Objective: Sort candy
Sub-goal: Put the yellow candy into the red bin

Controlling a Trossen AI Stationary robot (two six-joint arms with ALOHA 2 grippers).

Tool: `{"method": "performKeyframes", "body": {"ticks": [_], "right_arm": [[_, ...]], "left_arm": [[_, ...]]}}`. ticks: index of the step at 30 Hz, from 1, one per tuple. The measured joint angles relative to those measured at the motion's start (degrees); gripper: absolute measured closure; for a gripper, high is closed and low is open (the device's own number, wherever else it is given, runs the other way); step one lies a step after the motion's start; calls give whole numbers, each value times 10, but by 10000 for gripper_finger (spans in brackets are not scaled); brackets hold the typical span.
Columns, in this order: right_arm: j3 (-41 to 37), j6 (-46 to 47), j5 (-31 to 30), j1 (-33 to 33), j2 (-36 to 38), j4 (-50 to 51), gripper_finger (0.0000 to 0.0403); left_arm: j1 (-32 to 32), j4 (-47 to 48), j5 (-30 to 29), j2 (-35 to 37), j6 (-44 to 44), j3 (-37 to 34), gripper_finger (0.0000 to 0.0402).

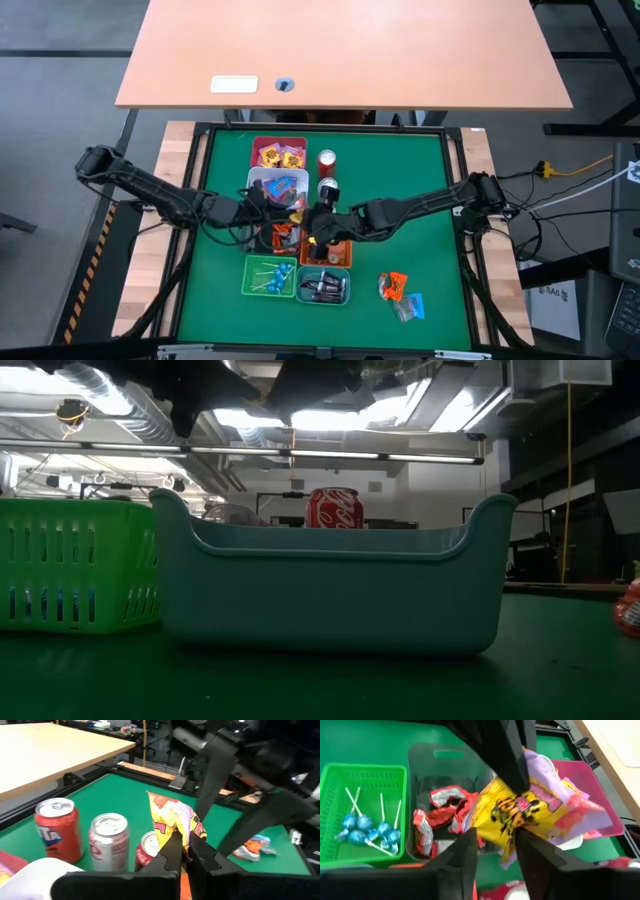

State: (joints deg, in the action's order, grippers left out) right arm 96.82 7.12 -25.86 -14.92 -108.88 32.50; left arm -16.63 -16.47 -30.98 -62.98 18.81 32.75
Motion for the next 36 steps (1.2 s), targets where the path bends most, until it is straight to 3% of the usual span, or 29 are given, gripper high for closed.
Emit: {"method": "performKeyframes", "body": {"ticks": [8,14,20,26,36], "right_arm": [[1,10,11,-4,48,121,253],[1,56,75,-9,76,263,255],[-2,94,72,-24,77,381,255],[-49,111,71,-48,84,406,255],[-155,260,129,-110,99,424,255]], "left_arm": [[69,7,-1,0,-59,0,401],[171,48,5,0,-79,0,401],[281,135,9,0,-74,0,401],[366,193,12,0,-74,0,401],[436,209,20,0,-74,0,401]]}}
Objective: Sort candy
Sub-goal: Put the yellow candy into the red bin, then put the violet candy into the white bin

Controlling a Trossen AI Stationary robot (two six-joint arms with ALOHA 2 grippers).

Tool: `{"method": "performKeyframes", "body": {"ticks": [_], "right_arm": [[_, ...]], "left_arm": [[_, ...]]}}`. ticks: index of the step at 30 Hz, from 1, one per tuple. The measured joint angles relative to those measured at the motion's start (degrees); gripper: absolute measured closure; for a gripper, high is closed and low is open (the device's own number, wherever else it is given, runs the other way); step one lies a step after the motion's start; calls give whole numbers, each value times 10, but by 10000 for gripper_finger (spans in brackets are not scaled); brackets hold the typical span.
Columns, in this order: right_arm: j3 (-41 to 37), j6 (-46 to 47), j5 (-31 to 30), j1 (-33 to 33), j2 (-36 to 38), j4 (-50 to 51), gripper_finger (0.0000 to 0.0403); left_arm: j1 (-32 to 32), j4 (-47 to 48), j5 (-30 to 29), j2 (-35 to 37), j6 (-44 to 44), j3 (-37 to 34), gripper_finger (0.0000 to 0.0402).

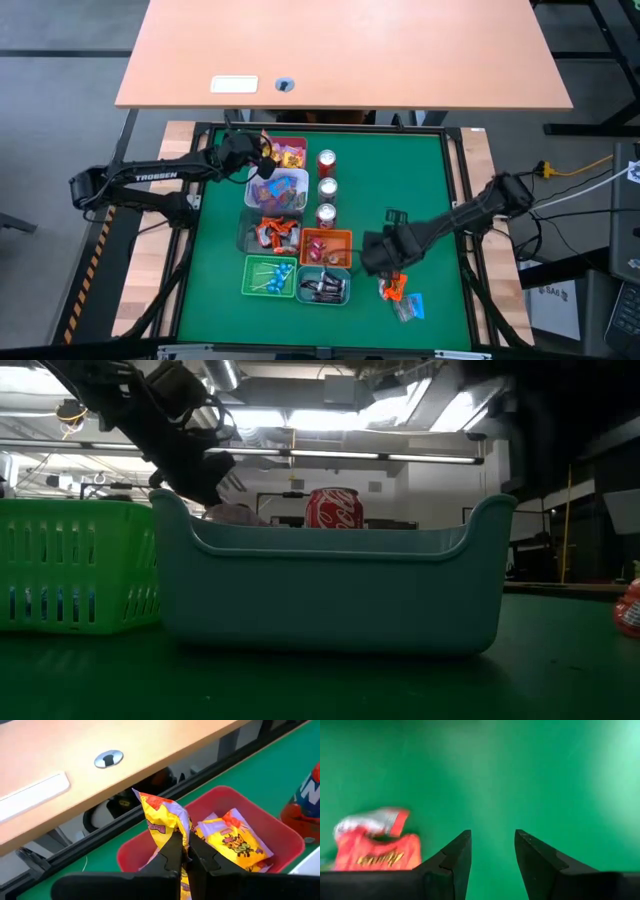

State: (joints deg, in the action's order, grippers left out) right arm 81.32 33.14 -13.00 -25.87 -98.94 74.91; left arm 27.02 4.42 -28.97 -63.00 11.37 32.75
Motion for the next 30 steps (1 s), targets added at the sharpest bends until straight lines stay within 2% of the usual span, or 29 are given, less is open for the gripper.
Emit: {"method": "performKeyframes", "body": {"ticks": [6,13,17,23,30], "right_arm": [[-32,91,39,-54,1,4,255],[-35,198,49,-129,1,1,255],[-35,272,46,-177,1,-12,255],[-35,354,46,-240,1,-52,255],[-35,375,46,-290,-16,-121,255]], "left_arm": [[4,1,2,0,-29,0,396],[4,1,2,0,-17,0,327],[4,1,2,0,-10,0,301],[3,1,2,0,-8,0,296],[3,1,25,0,5,0,295]]}}
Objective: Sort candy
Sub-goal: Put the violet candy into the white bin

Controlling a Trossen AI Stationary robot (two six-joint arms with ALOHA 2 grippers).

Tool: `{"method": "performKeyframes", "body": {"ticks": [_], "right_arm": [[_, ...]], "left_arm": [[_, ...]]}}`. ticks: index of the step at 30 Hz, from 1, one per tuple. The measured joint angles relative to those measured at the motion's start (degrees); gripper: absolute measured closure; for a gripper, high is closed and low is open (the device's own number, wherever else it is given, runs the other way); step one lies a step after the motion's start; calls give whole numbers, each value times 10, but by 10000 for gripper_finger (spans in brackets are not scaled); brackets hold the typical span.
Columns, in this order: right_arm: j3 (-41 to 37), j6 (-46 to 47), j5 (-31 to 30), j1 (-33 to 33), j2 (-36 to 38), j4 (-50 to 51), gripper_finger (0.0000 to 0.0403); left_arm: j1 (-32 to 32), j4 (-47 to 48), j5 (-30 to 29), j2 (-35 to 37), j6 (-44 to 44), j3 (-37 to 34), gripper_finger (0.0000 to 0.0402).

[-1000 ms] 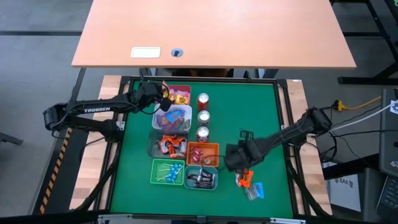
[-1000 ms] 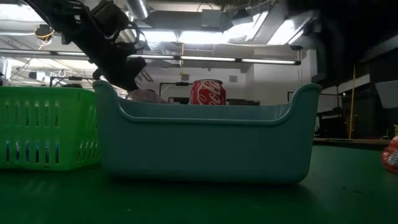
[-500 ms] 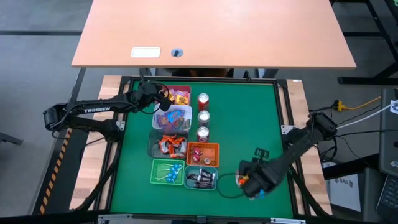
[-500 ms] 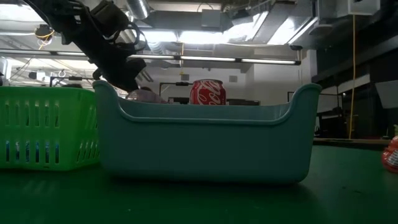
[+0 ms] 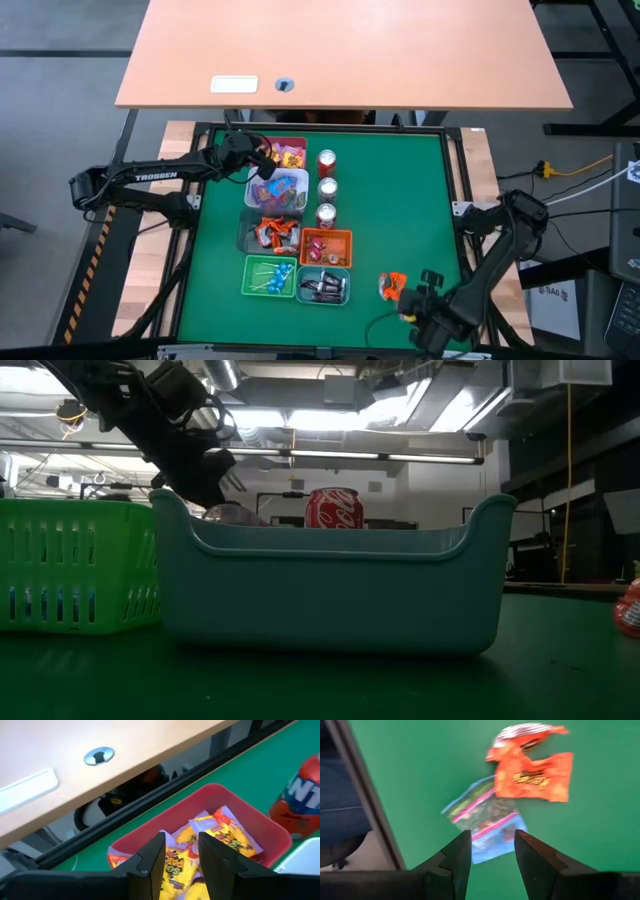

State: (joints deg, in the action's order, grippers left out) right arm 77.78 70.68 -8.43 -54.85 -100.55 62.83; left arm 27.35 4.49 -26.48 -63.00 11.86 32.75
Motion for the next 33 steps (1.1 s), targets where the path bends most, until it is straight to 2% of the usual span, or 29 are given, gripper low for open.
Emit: {"method": "performKeyframes", "body": {"ticks": [9,19,27,30,33], "right_arm": [[0,0,9,-18,-57,-33,255],[0,-4,69,-18,-122,-32,255],[2,-4,71,-18,-146,-32,256],[2,-4,79,-18,-146,-33,270],[2,-5,80,-18,-146,-36,300]], "left_arm": [[0,0,11,0,0,0,295],[0,0,11,0,0,0,295],[0,0,11,0,0,0,295],[0,0,11,0,0,0,295],[0,0,11,0,0,0,295]]}}
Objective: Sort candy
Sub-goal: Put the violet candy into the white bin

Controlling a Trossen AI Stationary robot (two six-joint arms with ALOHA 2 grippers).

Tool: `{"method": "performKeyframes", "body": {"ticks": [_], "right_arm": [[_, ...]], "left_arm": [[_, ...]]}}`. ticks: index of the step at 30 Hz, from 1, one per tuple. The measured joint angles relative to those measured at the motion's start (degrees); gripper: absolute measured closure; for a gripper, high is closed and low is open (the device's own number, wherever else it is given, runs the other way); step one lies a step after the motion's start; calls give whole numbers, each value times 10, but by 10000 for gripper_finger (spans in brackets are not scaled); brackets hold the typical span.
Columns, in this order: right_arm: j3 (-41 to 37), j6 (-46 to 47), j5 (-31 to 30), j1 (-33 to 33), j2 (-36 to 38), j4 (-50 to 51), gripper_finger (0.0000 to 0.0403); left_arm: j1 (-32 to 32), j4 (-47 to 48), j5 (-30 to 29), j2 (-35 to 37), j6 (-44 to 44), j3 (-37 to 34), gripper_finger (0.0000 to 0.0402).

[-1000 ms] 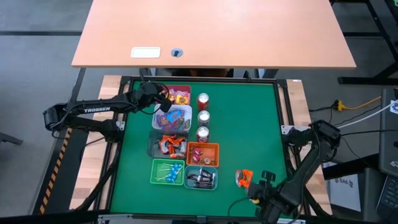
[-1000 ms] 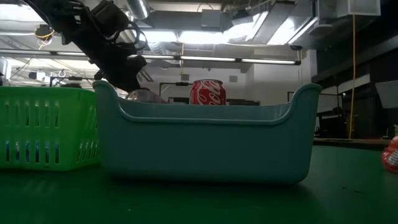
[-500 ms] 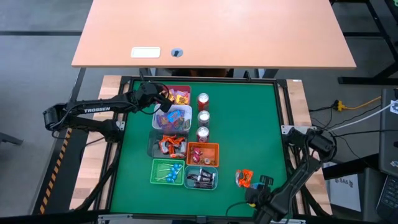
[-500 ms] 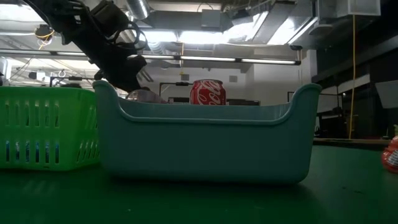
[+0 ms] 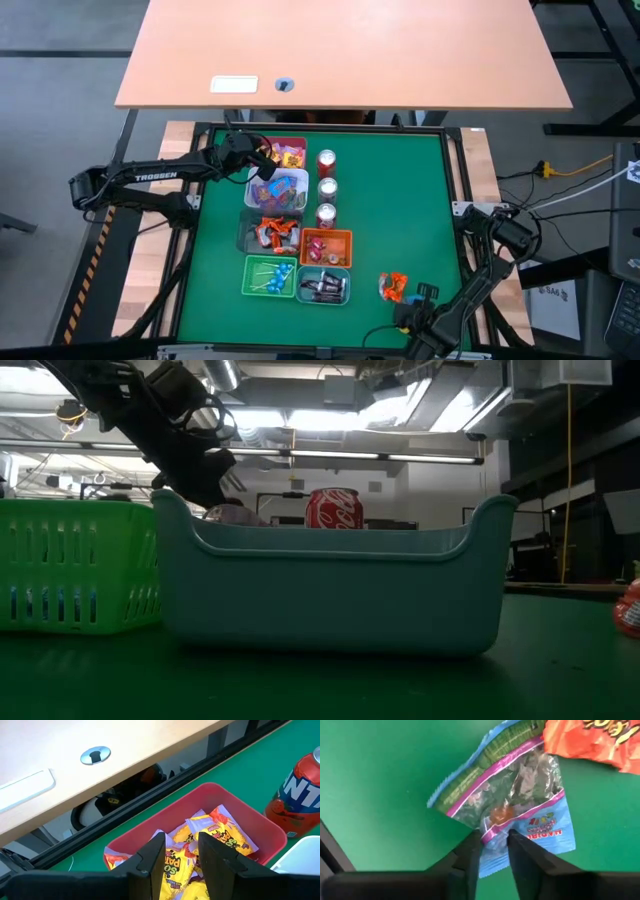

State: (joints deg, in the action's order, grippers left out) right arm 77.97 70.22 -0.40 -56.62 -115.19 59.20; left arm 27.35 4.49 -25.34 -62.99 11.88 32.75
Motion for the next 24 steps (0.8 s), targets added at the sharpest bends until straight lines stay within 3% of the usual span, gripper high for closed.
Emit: {"method": "performKeyframes", "body": {"ticks": [7,14,24], "right_arm": [[0,-2,0,0,0,3,391],[-3,-2,5,0,15,8,376],[-3,-27,11,40,93,14,394]], "left_arm": [[0,0,0,0,0,0,295],[0,-2,34,0,0,0,295],[-20,-2,69,0,28,0,295]]}}
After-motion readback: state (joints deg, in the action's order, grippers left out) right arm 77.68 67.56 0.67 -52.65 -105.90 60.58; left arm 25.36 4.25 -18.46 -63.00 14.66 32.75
